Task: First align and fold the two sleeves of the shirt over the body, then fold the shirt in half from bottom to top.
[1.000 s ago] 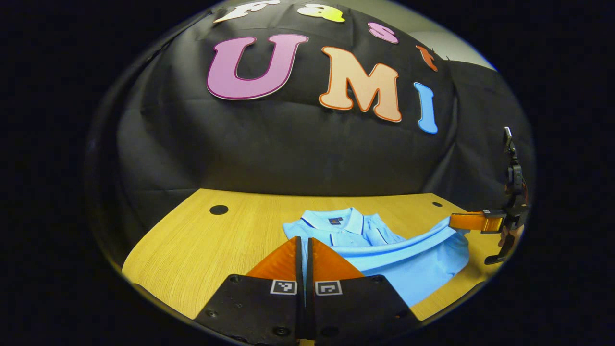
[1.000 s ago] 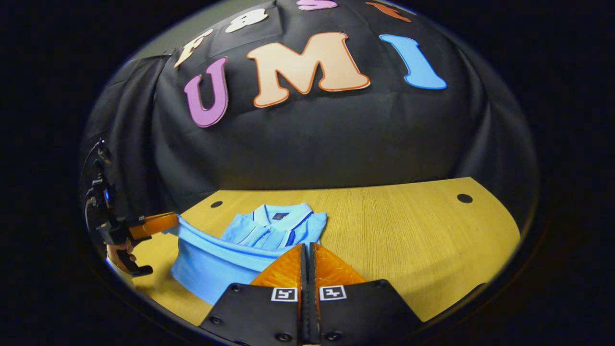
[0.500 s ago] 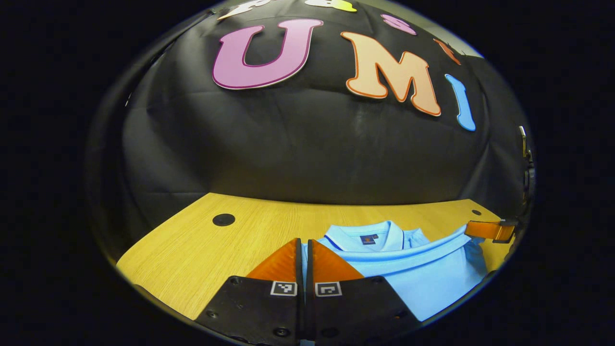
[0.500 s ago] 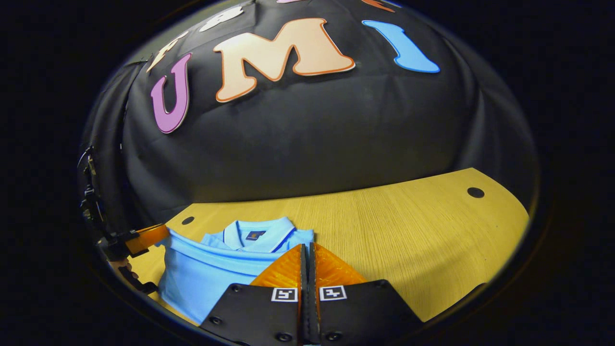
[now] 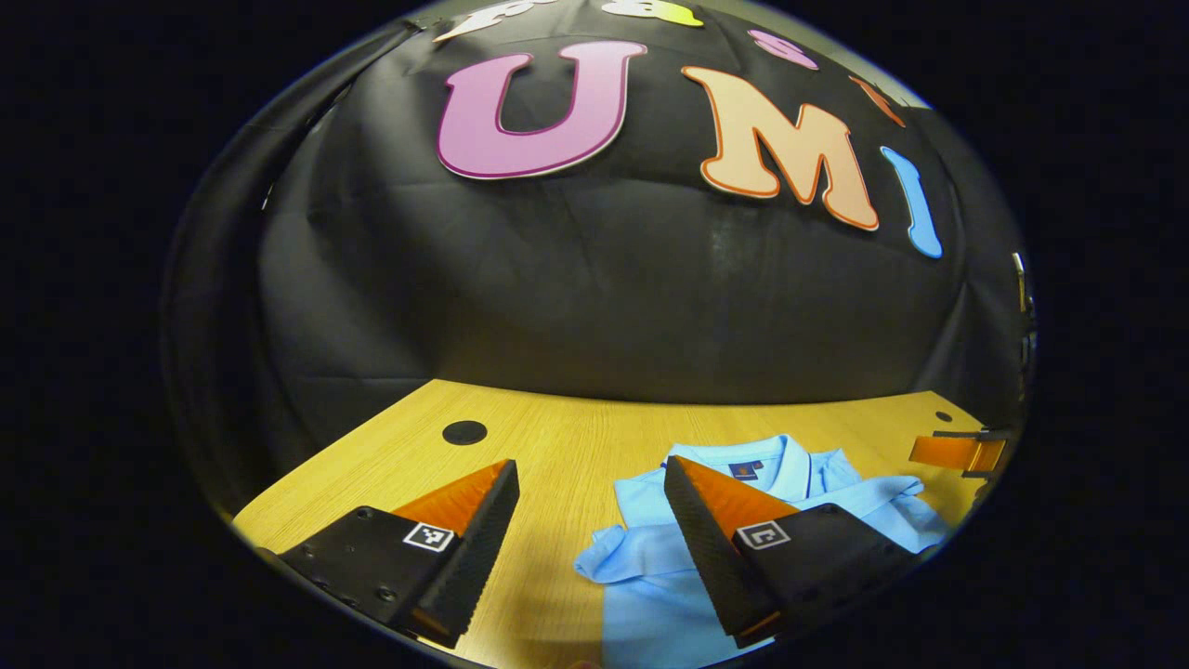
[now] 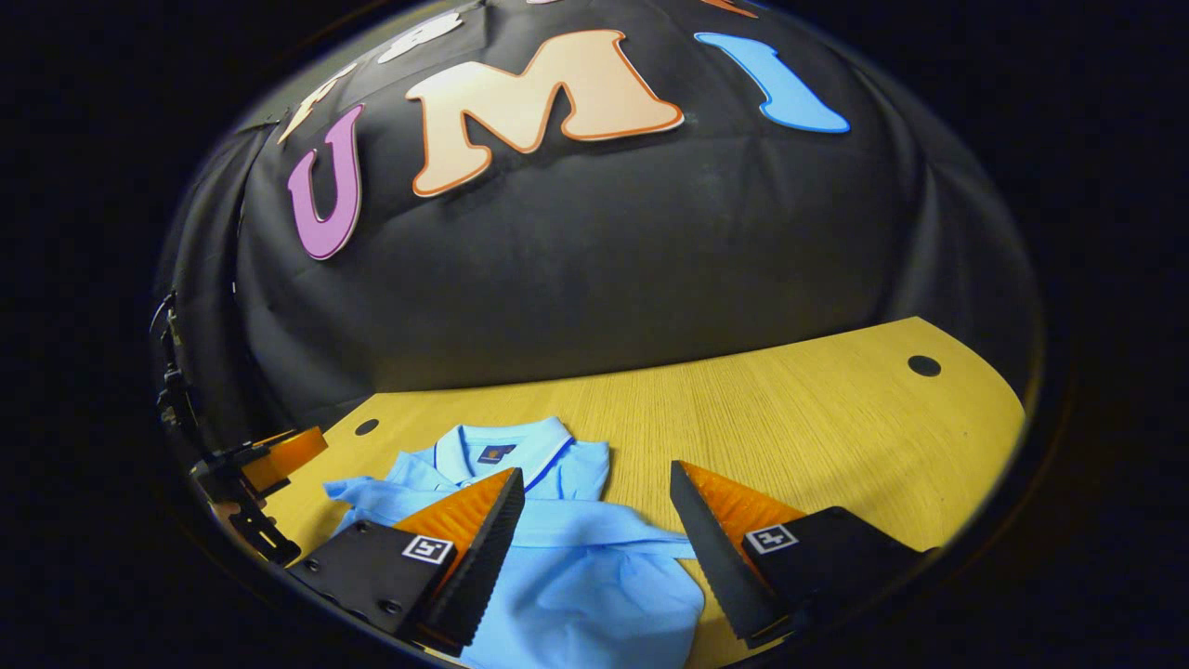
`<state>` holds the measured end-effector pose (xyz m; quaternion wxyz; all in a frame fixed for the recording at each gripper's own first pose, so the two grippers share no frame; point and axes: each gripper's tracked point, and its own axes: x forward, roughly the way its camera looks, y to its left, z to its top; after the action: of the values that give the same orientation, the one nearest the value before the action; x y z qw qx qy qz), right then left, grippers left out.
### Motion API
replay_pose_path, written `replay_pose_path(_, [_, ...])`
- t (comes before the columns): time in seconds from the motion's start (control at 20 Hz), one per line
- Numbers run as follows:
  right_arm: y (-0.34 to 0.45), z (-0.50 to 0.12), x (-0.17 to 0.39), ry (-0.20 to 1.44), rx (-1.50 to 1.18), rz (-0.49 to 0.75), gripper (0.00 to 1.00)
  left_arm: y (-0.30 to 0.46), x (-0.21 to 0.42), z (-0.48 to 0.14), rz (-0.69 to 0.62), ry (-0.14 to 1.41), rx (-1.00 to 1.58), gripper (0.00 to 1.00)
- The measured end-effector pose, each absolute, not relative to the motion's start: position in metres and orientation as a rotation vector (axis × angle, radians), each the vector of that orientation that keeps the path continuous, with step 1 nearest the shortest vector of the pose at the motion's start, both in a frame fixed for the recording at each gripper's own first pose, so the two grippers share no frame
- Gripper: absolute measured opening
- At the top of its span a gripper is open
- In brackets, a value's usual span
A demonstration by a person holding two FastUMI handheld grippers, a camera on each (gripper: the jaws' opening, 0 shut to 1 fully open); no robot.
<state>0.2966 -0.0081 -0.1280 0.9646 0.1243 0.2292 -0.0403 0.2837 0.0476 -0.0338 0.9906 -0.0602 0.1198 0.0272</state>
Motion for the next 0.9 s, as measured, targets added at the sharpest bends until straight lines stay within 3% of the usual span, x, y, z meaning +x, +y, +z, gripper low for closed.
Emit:
replay_pose_path(0.05, [-0.007, -0.123, 0.290, 0.448, 0.246, -0.078, 0.98, 0.049, 0.275, -0.027, 0.052, 0.228, -0.140, 0.94])
replay_pose_path(0.1, [-0.005, -0.115, 0.280, 0.435, 0.250, -0.067, 0.94, 0.051, 0.264, -0.020, 0.047, 0.213, -0.148, 0.94])
replay_pose_path(0.15, [-0.002, -0.108, 0.270, 0.425, 0.259, -0.055, 0.98, 0.053, 0.253, -0.014, 0.047, 0.196, -0.145, 0.95])
replay_pose_path(0.55, [0.036, -0.048, 0.153, 0.278, 0.214, 0.069, 0.98, 0.023, 0.128, 0.018, -0.053, 0.056, -0.076, 0.94])
replay_pose_path(0.9, [0.069, -0.057, 0.070, 0.238, 0.140, 0.133, 0.98, -0.012, 0.056, 0.007, -0.122, 0.040, -0.086, 0.94])
